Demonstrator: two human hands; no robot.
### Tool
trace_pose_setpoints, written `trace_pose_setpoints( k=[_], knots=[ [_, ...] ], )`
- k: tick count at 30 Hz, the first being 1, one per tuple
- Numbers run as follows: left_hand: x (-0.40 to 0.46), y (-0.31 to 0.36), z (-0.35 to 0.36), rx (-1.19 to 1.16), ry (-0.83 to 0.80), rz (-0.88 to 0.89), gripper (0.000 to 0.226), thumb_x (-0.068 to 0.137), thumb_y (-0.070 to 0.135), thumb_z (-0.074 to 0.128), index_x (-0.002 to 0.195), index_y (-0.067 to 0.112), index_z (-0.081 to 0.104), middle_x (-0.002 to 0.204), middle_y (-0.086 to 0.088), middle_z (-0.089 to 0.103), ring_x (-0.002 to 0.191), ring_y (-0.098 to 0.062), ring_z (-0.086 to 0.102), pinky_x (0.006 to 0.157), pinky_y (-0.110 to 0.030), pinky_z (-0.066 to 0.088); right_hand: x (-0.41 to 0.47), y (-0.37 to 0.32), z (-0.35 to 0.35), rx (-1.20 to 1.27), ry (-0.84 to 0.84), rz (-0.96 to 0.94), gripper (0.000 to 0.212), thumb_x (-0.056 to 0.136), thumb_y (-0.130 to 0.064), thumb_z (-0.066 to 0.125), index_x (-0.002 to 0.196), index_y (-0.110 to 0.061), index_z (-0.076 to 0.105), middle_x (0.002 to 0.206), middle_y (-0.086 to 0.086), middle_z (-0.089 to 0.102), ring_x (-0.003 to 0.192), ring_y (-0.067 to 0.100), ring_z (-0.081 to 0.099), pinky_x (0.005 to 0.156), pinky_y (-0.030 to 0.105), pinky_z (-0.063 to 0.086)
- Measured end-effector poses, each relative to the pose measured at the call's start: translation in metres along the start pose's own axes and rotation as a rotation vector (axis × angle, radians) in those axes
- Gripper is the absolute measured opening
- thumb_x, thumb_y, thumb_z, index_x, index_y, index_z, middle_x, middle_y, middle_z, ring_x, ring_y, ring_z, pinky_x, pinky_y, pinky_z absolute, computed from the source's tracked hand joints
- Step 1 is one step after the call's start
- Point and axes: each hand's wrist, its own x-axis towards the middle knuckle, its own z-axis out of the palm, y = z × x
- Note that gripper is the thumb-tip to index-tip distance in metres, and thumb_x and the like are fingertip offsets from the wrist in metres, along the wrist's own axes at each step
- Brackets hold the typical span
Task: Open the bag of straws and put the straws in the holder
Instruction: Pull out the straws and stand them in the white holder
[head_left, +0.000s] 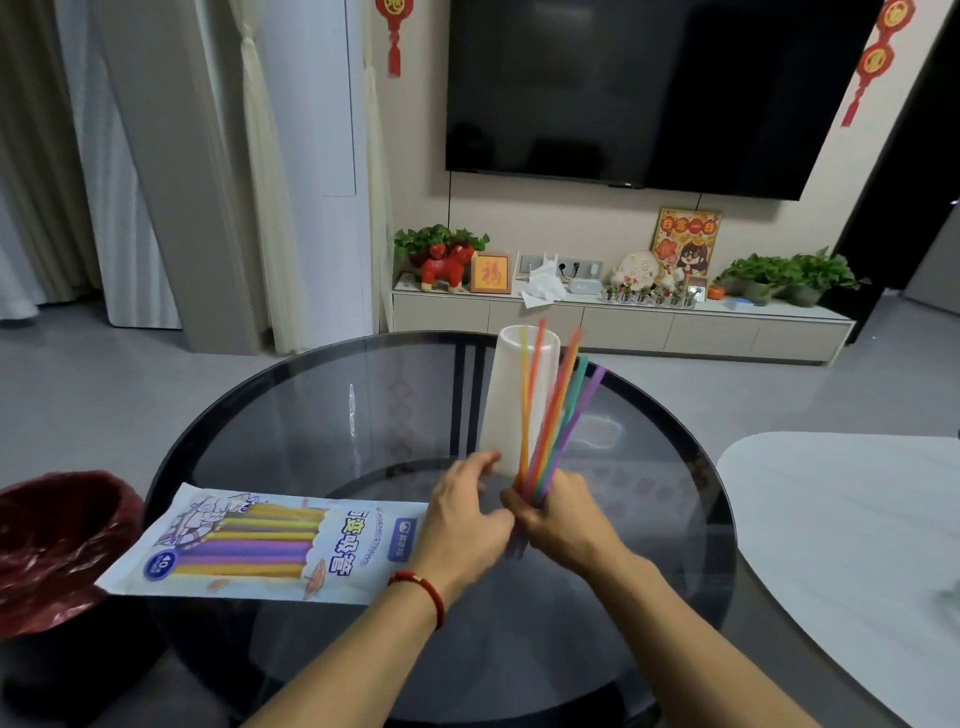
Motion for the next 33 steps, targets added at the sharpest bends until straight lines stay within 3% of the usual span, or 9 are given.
trace_pose_setpoints(
  k=[5,7,10,14,19,21,23,27,33],
  knots=[
    [0.005,0.016,0.007,-0.179,-0.058,-0.01,0.051,0.083,0.056,0.068,0.125,0.036,0.048,0.119,0.011,0.061,0.1,0.005,0.063,0.061,-0.003,0.047,-0.004,0.004,0.009,0.004,-0.127,-0.098,0.023,0.091,-0.01,0.063,0.087,-0.032,0.063,0.062,0.011,0.077,0.058,0.013,0.075,0.065,0.04,0.066],
    [0.006,0.017,0.013,-0.108,-0.03,-0.021,0.042,0.088,0.052,0.064,0.118,0.03,0.044,0.111,0.008,0.061,0.078,0.011,0.064,0.047,-0.001,0.042,-0.003,0.008,0.011,-0.021,-0.135,-0.107,0.02,0.089,-0.006,0.063,0.083,-0.024,0.07,0.062,0.012,0.076,0.058,0.019,0.076,0.063,0.043,0.066],
    [0.009,0.015,0.019,-0.016,-0.032,0.012,0.038,0.097,0.049,0.053,0.125,0.024,0.045,0.119,0.003,0.058,0.087,-0.005,0.059,0.05,0.001,0.041,-0.003,0.008,0.008,-0.045,-0.162,-0.131,0.008,0.09,-0.011,0.067,0.089,-0.005,0.072,0.069,0.013,0.077,0.064,0.021,0.076,0.066,0.047,0.064],
    [0.01,0.009,0.017,-0.026,-0.016,-0.005,0.04,0.104,0.044,0.038,0.133,0.018,0.046,0.125,-0.005,0.061,0.105,-0.013,0.058,0.06,0.001,0.042,-0.002,0.008,-0.029,-0.266,-0.386,-0.015,0.042,0.085,-0.041,0.082,0.115,-0.014,0.071,0.107,0.004,0.075,0.091,0.018,0.072,0.086,0.036,0.061],
    [0.007,0.016,0.026,0.018,-0.007,0.106,0.025,0.105,0.044,0.035,0.121,0.029,0.046,0.093,0.0,0.065,0.076,-0.002,0.062,0.059,-0.009,0.044,-0.004,-0.014,-0.071,0.103,-0.099,0.086,0.025,0.088,-0.043,0.073,0.109,-0.033,0.066,0.109,-0.004,0.067,0.092,0.013,0.068,0.085,0.036,0.061],
    [0.004,0.033,0.039,-0.008,0.031,0.144,0.022,0.108,0.035,0.033,0.104,0.027,0.053,0.078,-0.002,0.058,0.058,0.0,0.058,0.051,-0.009,0.043,-0.003,-0.037,-0.061,0.187,-0.046,0.023,0.05,0.081,-0.066,0.067,0.114,-0.028,0.067,0.105,-0.005,0.069,0.091,0.013,0.07,0.081,0.034,0.062],
    [0.001,0.037,0.048,-0.004,0.067,0.145,0.03,0.108,0.021,0.033,0.088,0.017,0.054,0.066,0.002,0.054,0.052,0.0,0.056,0.049,-0.009,0.043,-0.006,-0.052,-0.047,0.074,0.051,-0.071,0.039,0.089,-0.051,0.068,0.1,-0.014,0.071,0.091,0.004,0.072,0.083,0.019,0.072,0.075,0.042,0.064],
    [-0.005,0.019,0.037,0.051,-0.077,0.158,0.007,0.1,0.015,0.053,0.106,0.018,0.052,0.088,0.01,0.059,0.084,-0.001,0.059,0.067,-0.009,0.046,-0.002,-0.047,-0.044,-0.01,0.111,-0.098,0.034,0.101,-0.023,0.062,0.083,0.006,0.065,0.078,0.021,0.07,0.071,0.036,0.069,0.07,0.055,0.059],
    [0.0,-0.011,-0.012,0.452,-0.115,0.164,0.065,0.088,0.064,0.036,0.142,0.028,0.034,0.129,0.002,0.051,0.125,-0.018,0.041,0.102,-0.042,0.042,-0.008,-0.033,-0.064,0.122,0.207,-0.091,0.037,0.104,-0.023,0.059,0.073,-0.006,0.07,0.058,0.013,0.07,0.047,0.024,0.065,0.054,0.043,0.058]
  ],
)
